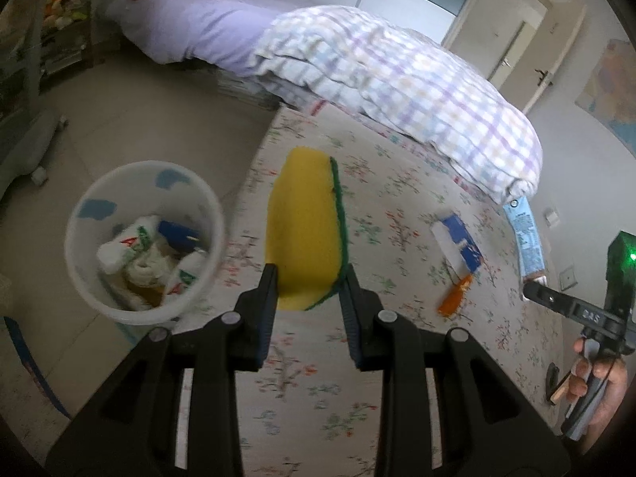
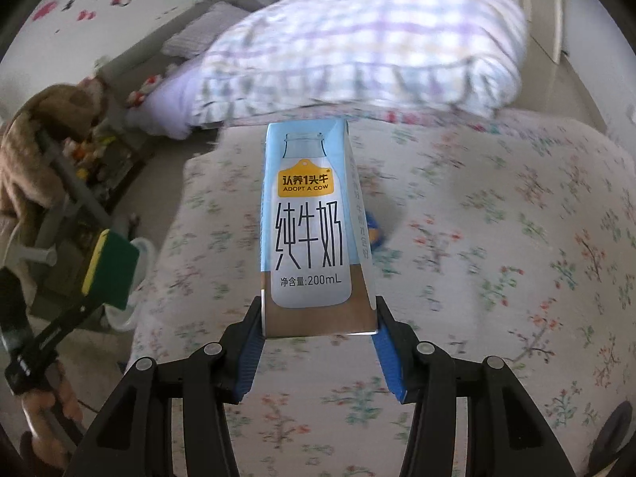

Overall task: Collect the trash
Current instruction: 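Carry the sponge and milk carton to the bin and open both tools, then return to the bed and grasp the orange peel with the left tool, then grasp the blue nut box with the right tool while the left holds the peel, then carry the orange peel and blue box to the bin and open both tools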

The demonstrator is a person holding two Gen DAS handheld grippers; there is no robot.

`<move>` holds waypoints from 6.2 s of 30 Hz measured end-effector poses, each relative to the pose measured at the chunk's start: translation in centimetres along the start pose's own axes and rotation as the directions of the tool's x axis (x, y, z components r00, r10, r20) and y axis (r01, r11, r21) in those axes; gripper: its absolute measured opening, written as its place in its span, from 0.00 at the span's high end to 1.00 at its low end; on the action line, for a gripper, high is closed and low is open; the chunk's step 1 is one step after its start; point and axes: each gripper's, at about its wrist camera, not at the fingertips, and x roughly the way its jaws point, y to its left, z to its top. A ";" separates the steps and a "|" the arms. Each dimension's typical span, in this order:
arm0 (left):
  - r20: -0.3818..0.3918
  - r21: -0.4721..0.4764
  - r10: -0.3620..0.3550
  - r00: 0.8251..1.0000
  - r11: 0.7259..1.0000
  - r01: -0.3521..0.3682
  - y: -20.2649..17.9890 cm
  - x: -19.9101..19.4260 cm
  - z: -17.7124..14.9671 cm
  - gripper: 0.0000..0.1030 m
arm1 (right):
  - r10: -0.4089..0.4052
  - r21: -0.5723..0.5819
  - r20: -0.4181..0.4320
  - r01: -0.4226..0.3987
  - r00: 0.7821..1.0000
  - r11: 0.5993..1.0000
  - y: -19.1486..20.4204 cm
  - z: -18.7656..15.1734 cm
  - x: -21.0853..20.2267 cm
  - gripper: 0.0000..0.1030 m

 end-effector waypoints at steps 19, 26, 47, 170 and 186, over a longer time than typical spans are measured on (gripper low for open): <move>0.016 -0.149 0.163 0.987 0.976 -0.158 10.6 0.3 1.2 0.31 | 0.073 -0.185 -0.060 -0.083 0.996 0.979 11.4 -1.1 5.3 0.49; -0.033 -0.165 0.301 0.953 0.939 -0.303 12.2 -0.8 0.7 0.07 | 0.069 -0.265 -0.091 -0.091 0.993 0.960 15.2 -2.1 7.6 0.49; -0.057 -0.140 0.446 0.893 0.882 -0.449 16.4 -4.3 0.3 0.02 | 0.104 -0.422 -0.186 -0.175 0.977 0.889 28.7 -3.0 15.8 0.49; -0.204 0.155 0.019 0.979 0.988 0.013 -6.0 7.0 -0.9 0.86 | -0.226 -0.297 -0.071 0.196 0.972 0.935 2.6 3.3 12.8 0.41; -0.157 0.088 0.049 0.986 0.996 -0.035 -0.2 3.6 -0.9 0.86 | -0.146 -0.387 -0.085 0.102 0.986 0.916 9.5 0.2 10.6 0.41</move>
